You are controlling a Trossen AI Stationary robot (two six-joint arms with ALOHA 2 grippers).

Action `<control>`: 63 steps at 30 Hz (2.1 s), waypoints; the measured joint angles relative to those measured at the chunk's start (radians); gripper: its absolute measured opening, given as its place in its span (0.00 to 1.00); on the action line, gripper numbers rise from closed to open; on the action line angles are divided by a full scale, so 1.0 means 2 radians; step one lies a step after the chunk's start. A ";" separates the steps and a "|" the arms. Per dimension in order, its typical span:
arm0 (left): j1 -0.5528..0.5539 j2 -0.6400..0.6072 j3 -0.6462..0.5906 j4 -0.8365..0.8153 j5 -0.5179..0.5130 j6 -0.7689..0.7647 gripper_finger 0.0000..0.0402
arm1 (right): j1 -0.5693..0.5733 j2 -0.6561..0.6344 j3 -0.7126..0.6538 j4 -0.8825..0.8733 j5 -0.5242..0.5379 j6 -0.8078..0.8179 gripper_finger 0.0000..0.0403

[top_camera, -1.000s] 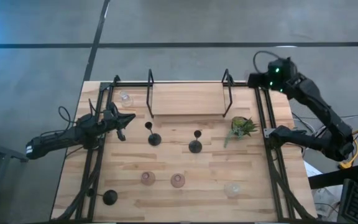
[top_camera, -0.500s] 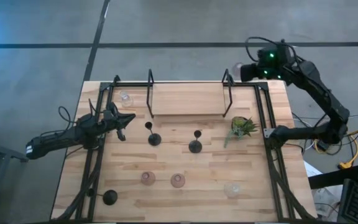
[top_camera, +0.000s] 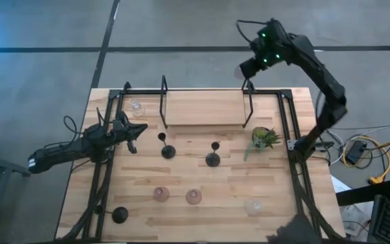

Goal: Pick & Place candle stick holders
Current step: Put the top pink glass candle holder on the shelf

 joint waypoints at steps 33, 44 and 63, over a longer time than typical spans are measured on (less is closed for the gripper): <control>0.000 0.000 0.000 0.000 0.000 0.000 0.06 | -0.003 0.179 0.030 -0.058 -0.060 -0.275 0.03; 0.000 0.000 0.000 0.000 0.000 0.000 0.06 | 0.005 0.179 0.017 -0.054 -0.051 -0.331 0.03; 0.000 0.000 0.000 0.000 0.000 0.000 0.06 | 0.008 0.222 0.017 -0.052 -0.039 -0.348 0.03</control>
